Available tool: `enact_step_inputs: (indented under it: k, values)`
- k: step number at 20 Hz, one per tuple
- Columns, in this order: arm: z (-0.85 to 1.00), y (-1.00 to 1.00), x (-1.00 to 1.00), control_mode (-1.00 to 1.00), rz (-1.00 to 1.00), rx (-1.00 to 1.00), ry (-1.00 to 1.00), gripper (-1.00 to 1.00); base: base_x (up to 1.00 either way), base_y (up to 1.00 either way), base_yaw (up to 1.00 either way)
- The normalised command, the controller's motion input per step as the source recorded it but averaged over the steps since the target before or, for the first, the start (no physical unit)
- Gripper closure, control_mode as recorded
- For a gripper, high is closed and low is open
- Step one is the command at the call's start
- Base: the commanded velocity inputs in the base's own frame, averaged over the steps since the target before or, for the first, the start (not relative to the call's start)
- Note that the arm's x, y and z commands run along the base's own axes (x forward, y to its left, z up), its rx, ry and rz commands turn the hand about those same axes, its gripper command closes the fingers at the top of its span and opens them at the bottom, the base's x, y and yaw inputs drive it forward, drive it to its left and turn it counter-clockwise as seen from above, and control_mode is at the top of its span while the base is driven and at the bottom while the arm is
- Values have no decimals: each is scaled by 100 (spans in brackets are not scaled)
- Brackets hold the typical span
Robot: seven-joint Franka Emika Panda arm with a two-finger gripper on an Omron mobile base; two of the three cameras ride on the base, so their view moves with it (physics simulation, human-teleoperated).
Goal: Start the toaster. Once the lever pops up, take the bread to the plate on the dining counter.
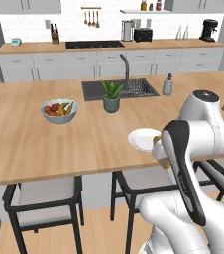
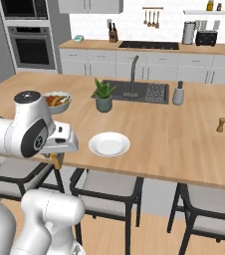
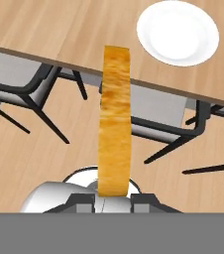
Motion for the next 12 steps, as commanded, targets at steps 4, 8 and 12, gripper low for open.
enact_step_inputs:
  k: [4,8,12]
  values:
    - [0,0,0,100,0,0,0,100,1,0,0]
    - [-3,0,71,-100,3,0,2,100,0,0,0]
    - [-10,0,100,-100,7,0,11,100,0,0,0]
